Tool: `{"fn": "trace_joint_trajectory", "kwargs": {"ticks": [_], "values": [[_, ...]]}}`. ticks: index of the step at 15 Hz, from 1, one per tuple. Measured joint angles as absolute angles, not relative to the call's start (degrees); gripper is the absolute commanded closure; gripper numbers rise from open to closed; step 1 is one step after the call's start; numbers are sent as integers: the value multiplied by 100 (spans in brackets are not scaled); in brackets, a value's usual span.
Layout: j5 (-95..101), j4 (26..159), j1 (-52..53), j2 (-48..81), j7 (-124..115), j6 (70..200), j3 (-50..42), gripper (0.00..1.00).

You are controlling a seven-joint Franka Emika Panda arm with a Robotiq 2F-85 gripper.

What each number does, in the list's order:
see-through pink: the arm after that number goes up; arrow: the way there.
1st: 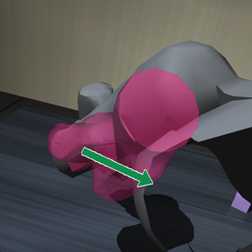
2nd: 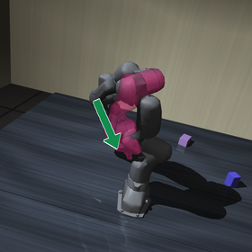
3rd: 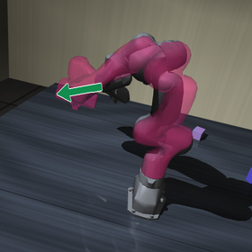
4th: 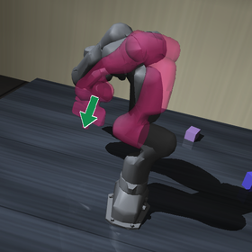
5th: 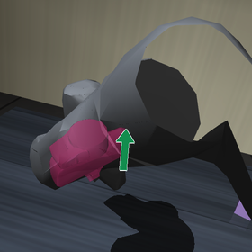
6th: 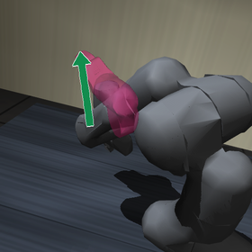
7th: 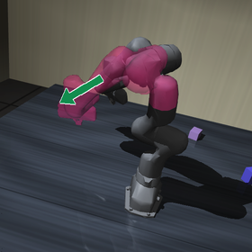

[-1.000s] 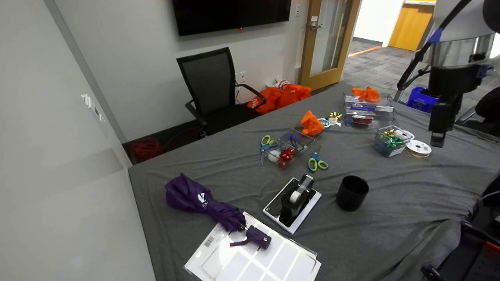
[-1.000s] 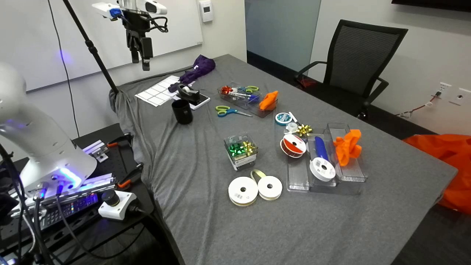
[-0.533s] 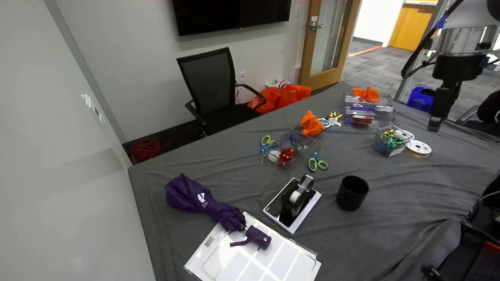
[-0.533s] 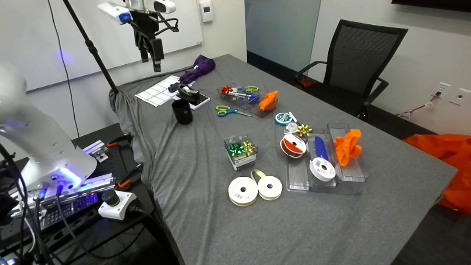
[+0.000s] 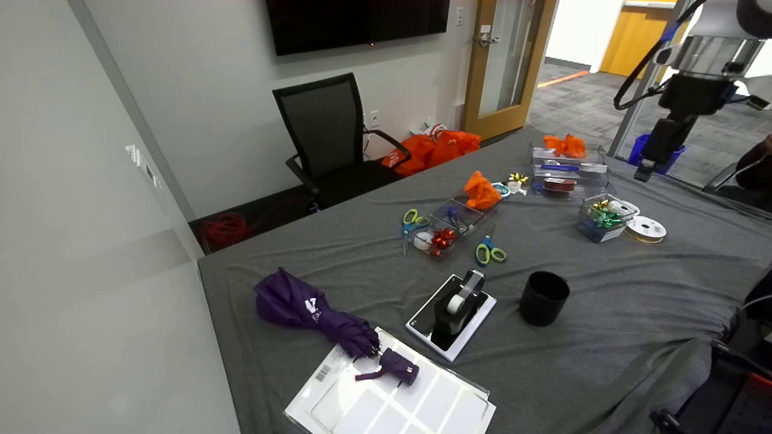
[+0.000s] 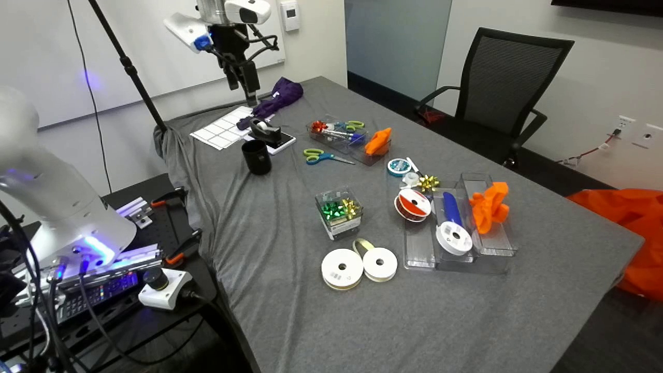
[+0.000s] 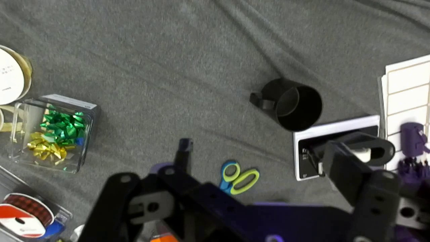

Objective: Pick up the red ribbon tape and move it backward on the table

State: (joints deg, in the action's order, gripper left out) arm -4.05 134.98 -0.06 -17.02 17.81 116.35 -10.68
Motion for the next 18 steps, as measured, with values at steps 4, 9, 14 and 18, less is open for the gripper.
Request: {"fn": "trace_joint_trajectory", "kwargs": {"ticks": [4, 9, 14, 18], "values": [[-939, 13432, -14, -1331, 1921, 12806, -1152, 0], [-838, 13327, -33, -993, 2056, 13455, -1144, 0], [-839, 13327, -33, -1020, 2050, 13453, -1129, 0], [-839, 13327, -33, -1019, 2049, 13455, -1125, 0]]}}
